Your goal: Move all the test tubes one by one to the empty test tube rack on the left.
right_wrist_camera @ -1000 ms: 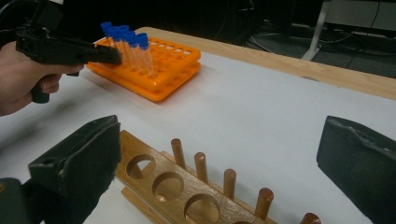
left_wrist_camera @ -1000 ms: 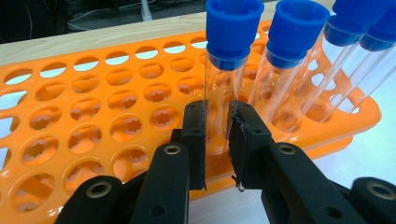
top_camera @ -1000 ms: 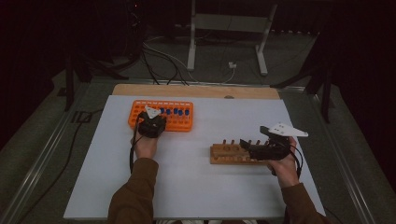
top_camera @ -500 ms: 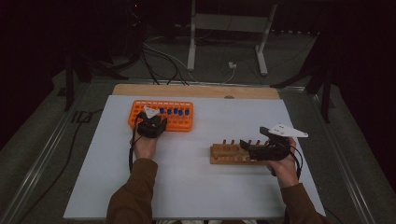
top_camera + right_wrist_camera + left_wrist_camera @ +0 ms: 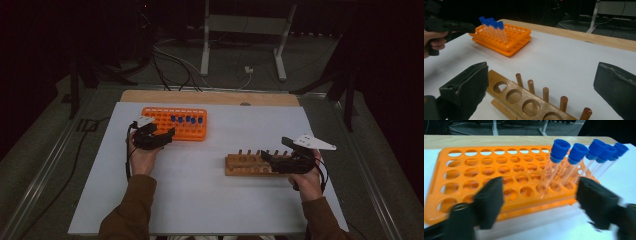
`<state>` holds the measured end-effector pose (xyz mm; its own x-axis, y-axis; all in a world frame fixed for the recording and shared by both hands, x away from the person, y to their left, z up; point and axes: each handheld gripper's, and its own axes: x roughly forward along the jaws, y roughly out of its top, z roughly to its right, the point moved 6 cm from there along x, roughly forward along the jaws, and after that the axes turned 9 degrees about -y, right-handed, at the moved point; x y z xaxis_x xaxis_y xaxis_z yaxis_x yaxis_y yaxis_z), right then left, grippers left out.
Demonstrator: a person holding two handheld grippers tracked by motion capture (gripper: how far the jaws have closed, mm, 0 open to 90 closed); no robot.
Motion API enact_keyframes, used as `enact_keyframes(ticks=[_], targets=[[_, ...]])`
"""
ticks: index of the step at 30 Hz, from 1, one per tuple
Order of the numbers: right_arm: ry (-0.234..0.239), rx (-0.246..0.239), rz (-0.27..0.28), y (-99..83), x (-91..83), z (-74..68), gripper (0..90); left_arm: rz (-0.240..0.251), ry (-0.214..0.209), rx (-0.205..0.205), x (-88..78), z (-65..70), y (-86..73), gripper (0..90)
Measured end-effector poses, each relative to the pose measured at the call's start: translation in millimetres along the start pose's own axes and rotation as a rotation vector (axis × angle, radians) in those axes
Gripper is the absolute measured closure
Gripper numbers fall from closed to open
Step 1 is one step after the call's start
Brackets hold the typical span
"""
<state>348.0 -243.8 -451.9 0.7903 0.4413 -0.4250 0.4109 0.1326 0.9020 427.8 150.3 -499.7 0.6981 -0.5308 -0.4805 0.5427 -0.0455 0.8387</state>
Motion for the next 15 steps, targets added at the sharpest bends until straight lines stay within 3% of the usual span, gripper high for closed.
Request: enact_keyframes(ticks=[5,11,15], targets=[[0.000,0.003,0.004,-3.0,-3.8,0.5,0.0,0.048,-0.047,0.020,-26.9,10.7,4.7,1.8],[-0.017,-0.005,0.009,-13.6,-8.2,1.8,0.0,0.136,-0.070,0.058,-61.2,23.2,6.1,0.7],[-0.028,-0.003,0.022,-21.5,-10.9,2.3,0.0,0.145,-0.068,0.097,-73.6,30.8,-2.3,0.7]])
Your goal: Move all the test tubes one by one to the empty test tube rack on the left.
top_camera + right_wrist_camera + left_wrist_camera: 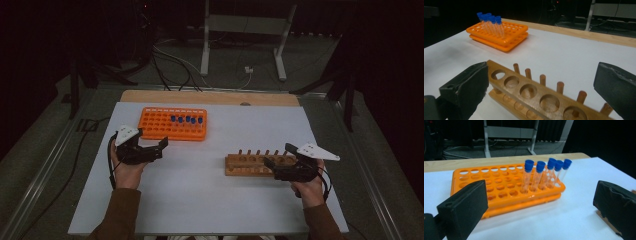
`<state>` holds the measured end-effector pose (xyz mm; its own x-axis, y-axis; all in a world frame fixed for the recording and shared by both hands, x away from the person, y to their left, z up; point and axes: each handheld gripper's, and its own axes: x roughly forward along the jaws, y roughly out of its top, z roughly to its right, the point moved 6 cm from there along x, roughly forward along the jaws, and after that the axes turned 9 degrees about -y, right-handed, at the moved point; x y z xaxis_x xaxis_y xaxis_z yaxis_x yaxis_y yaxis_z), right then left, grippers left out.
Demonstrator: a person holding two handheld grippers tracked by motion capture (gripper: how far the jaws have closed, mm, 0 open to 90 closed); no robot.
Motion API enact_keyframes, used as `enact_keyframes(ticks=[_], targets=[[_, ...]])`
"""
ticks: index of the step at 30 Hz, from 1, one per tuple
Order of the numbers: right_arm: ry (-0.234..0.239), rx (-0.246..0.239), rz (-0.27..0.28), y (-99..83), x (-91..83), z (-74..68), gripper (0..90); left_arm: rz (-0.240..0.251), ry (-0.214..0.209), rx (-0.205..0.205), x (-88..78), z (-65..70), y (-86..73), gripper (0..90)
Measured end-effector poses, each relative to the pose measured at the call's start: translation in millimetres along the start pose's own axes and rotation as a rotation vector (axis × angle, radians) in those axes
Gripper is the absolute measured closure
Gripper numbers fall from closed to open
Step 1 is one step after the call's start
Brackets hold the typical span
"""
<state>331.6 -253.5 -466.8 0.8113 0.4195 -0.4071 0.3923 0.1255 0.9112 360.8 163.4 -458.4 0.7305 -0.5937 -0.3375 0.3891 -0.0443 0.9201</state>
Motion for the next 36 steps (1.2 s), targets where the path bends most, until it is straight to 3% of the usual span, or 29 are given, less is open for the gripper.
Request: enact_keyframes(ticks=[6,11,23,31,36], targets=[[-0.003,-0.002,0.012,-5.4,-2.7,0.4,0.0,0.005,-0.010,0.068,-12.3,17.2,-11.8,0.7],[-0.002,0.003,0.020,-7.6,-4.1,0.4,0.0,0.033,-0.026,0.067,-29.2,20.4,-20.8,0.8],[0.002,0.017,0.022,-16.0,-2.5,3.9,0.0,0.045,0.057,0.087,-53.8,13.3,-42.5,0.8],[0.013,0.031,0.020,-19.8,-3.1,5.5,0.0,0.097,0.098,0.041,-64.1,-0.6,-41.5,0.8],[0.011,0.030,0.012,-20.9,-2.3,5.5,0.0,0.092,0.114,0.022,-62.7,-1.8,-43.9,0.8]])
